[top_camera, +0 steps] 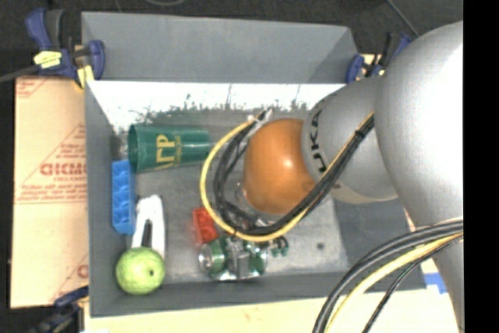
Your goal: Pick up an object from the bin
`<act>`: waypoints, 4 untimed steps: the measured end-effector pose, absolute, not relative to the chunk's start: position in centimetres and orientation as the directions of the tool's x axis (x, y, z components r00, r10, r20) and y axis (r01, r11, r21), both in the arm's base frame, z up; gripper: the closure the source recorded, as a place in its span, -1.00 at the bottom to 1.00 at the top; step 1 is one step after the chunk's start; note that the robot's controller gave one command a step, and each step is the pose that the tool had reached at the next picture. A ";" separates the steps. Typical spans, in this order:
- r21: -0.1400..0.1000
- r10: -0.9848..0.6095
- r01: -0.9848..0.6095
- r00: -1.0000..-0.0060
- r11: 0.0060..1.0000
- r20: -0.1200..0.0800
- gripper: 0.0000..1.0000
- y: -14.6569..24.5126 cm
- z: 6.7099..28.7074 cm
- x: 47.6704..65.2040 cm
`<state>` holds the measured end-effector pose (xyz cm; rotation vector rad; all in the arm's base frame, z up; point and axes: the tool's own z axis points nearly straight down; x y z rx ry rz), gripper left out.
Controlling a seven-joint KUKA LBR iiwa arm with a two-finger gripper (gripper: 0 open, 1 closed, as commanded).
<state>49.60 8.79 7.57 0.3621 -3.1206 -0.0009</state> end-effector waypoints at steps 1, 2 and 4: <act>0.000 -0.229 -0.229 -0.973 0.973 0.000 1.00 8.8 7.6 49.6; 0.001 -0.229 -0.229 -0.973 0.973 0.000 1.00 8.8 7.6 49.6; 0.001 -0.103 -0.103 -0.995 0.995 -0.012 1.00 8.5 10.9 50.8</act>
Offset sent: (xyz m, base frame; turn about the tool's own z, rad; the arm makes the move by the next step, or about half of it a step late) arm 0.0127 -0.0089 0.0220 -0.0073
